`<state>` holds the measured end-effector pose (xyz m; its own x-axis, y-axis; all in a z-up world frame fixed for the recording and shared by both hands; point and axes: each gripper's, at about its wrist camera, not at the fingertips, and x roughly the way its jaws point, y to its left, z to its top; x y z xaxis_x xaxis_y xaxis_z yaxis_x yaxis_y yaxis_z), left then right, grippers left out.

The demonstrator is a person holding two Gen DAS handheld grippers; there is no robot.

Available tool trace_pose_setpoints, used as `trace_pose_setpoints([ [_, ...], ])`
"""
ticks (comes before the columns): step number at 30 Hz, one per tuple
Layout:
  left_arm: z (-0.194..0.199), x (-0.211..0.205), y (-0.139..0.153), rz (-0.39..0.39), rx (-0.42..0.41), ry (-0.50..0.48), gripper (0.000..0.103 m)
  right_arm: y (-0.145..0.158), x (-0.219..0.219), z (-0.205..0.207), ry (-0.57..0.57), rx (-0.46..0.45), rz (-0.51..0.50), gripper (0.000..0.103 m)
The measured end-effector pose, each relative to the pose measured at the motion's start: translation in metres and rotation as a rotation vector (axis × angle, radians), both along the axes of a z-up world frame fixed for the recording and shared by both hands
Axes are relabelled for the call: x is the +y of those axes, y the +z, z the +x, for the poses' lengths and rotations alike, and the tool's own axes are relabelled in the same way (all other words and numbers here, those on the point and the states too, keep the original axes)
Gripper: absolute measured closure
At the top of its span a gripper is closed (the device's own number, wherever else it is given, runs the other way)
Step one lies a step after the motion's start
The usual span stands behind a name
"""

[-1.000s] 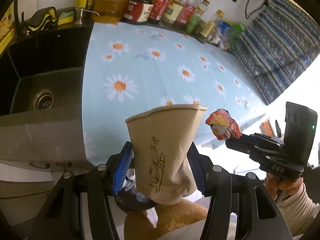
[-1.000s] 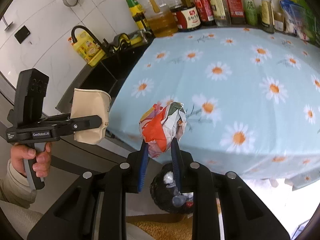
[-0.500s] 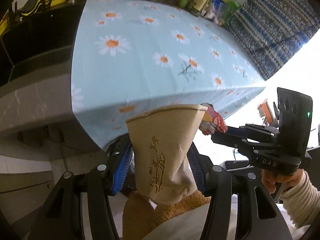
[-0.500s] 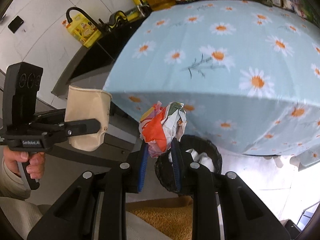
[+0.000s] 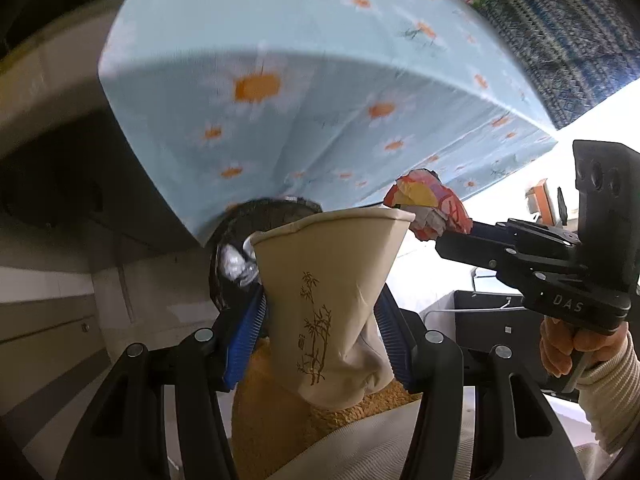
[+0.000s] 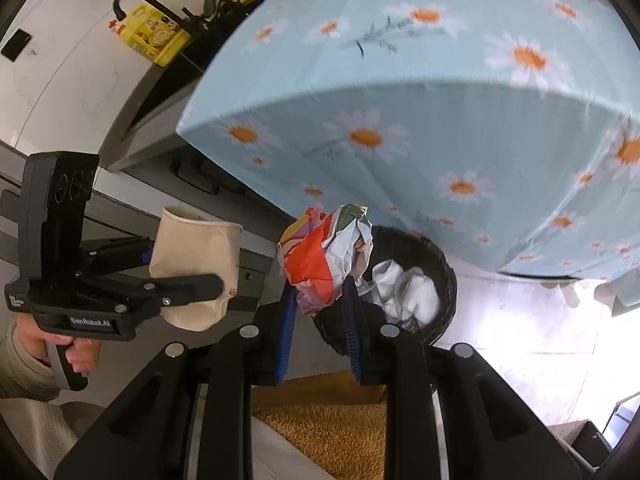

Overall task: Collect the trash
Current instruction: 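Carry the paper bag and foil wrapper down over the black bin, then open both tools over the black bin to drop the bag and wrapper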

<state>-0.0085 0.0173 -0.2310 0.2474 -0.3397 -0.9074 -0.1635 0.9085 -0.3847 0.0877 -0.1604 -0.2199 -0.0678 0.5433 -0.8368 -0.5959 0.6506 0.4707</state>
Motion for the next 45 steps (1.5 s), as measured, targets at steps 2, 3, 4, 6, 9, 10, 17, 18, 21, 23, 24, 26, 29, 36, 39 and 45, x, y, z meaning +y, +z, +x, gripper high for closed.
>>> trace_pose_setpoints([
  [2,0.000,0.000,-0.010,-0.008,0.016,0.006,0.049,-0.006,0.002,-0.001,0.008,0.012,-0.007,0.078],
  [3,0.001,0.000,-0.013,-0.012,0.023,0.008,0.049,-0.009,0.003,0.000,0.010,0.015,-0.009,0.078],
  [4,0.001,-0.001,-0.019,-0.014,0.033,0.009,0.049,-0.011,0.004,0.001,0.009,0.016,-0.012,0.078],
  [6,0.004,-0.003,-0.027,-0.014,0.048,0.002,0.049,-0.015,0.005,0.003,0.002,0.023,-0.016,0.078],
  [9,0.006,-0.006,-0.039,-0.016,0.070,-0.006,0.049,-0.022,0.006,0.006,-0.006,0.039,-0.019,0.078],
  [10,0.005,-0.006,-0.042,-0.016,0.074,-0.006,0.049,-0.025,0.006,0.008,-0.008,0.045,-0.020,0.078],
  [17,0.018,-0.002,-0.060,-0.021,0.106,0.008,0.049,-0.038,0.008,0.016,-0.015,0.070,-0.021,0.078],
  [18,0.020,-0.002,-0.062,-0.016,0.109,0.009,0.049,-0.040,0.009,0.017,-0.017,0.075,-0.021,0.078],
  [21,0.024,-0.002,-0.067,-0.001,0.118,0.013,0.048,-0.044,0.011,0.020,-0.014,0.081,-0.022,0.077],
  [23,0.025,-0.003,-0.068,0.006,0.119,0.014,0.046,-0.044,0.012,0.020,-0.011,0.071,-0.024,0.076],
  [24,0.026,-0.004,-0.069,0.006,0.117,0.012,0.046,-0.045,0.013,0.020,-0.010,0.071,-0.025,0.074],
  [26,0.029,-0.003,-0.070,0.023,0.128,0.026,0.036,-0.045,0.012,0.022,-0.023,0.076,-0.021,0.069],
  [29,0.031,0.002,-0.068,0.029,0.118,0.066,0.022,-0.044,0.008,0.026,-0.047,0.076,-0.014,0.059],
  [36,0.035,0.001,-0.064,0.046,0.128,0.065,0.022,-0.042,-0.012,0.030,-0.086,0.080,-0.019,0.059],
  [39,0.036,-0.001,-0.057,0.053,0.122,0.068,0.022,-0.037,-0.023,0.028,-0.098,0.079,-0.018,0.059],
  [45,0.032,-0.011,-0.034,0.066,0.096,0.087,0.022,-0.015,-0.038,0.026,-0.115,0.054,0.012,0.058],
])
